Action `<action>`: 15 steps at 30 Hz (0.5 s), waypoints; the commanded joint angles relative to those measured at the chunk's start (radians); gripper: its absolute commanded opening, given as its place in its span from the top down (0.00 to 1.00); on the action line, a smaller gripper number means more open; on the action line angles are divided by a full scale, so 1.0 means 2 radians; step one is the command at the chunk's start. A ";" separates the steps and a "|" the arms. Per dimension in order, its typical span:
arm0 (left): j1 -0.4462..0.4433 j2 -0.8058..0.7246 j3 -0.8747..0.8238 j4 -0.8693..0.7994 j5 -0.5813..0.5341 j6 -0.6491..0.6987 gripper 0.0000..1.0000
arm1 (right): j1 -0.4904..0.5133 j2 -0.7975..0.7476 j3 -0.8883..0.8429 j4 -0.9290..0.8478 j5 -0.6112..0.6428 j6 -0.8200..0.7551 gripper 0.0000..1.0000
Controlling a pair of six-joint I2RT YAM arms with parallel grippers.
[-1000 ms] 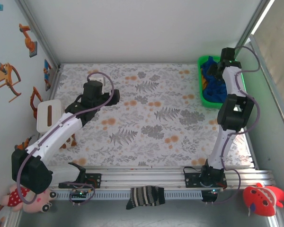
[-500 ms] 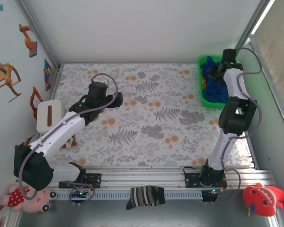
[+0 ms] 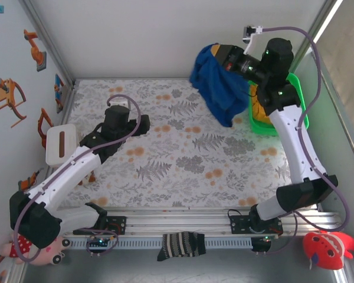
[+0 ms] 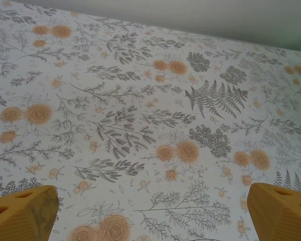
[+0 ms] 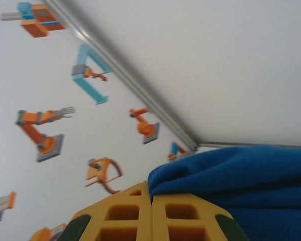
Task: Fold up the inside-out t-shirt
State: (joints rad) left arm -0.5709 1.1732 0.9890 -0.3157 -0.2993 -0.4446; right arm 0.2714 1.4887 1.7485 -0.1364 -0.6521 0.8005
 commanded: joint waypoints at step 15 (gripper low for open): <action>0.014 -0.044 -0.034 -0.083 -0.114 -0.013 0.04 | 0.041 0.002 -0.281 -0.006 0.121 -0.055 0.45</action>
State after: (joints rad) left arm -0.5629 1.1099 0.9375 -0.4271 -0.4683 -0.4553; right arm 0.3248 1.5688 1.2293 -0.1055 -0.4805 0.7727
